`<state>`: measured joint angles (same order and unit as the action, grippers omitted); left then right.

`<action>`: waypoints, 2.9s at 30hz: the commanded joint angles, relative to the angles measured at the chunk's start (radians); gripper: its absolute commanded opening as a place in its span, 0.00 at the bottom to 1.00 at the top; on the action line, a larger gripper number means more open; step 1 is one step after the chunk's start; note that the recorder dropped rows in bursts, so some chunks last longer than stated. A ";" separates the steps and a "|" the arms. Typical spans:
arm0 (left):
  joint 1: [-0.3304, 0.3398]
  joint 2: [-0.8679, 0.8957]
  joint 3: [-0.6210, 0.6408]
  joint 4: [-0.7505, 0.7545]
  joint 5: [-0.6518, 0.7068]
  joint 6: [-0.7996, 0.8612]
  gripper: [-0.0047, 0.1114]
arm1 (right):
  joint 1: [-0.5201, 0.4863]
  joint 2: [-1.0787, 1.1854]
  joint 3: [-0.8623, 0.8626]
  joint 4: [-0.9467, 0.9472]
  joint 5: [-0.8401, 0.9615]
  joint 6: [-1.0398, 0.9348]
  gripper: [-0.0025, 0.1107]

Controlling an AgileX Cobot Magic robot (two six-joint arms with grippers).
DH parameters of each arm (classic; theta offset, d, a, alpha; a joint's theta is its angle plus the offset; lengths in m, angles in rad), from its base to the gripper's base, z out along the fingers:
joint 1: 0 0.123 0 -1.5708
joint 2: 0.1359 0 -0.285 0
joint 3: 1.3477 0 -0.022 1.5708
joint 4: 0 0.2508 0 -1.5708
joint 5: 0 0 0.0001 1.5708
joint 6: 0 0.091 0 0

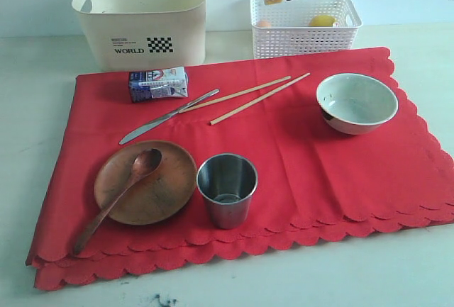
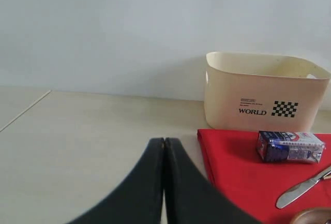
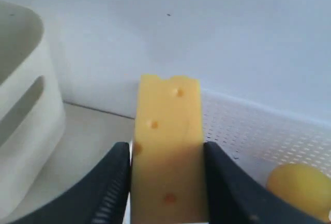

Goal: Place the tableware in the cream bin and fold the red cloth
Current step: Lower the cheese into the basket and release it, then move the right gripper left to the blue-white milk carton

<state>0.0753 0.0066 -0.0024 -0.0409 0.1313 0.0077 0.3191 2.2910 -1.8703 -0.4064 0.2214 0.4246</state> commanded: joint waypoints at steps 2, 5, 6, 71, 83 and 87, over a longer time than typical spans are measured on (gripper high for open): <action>-0.007 -0.007 0.002 0.000 -0.003 0.000 0.06 | -0.029 0.065 -0.101 -0.015 0.053 0.050 0.02; -0.007 -0.007 0.002 0.000 -0.003 0.000 0.06 | -0.029 0.081 -0.119 -0.015 0.079 0.050 0.04; -0.007 -0.007 0.002 0.000 -0.003 0.000 0.06 | -0.029 0.083 -0.119 -0.015 0.085 0.050 0.07; -0.007 -0.007 0.002 0.000 -0.003 0.000 0.06 | 0.111 -0.059 -0.120 0.679 0.547 -0.985 0.02; -0.007 -0.007 0.002 0.000 -0.003 0.000 0.06 | 0.111 -0.002 -0.120 0.721 0.556 -1.140 0.02; -0.007 -0.007 0.002 0.000 -0.003 0.000 0.06 | 0.111 0.016 -0.120 0.810 0.556 -1.253 0.02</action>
<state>0.0753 0.0066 -0.0024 -0.0409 0.1313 0.0077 0.4292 2.2967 -1.9786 0.3437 0.7803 -0.7471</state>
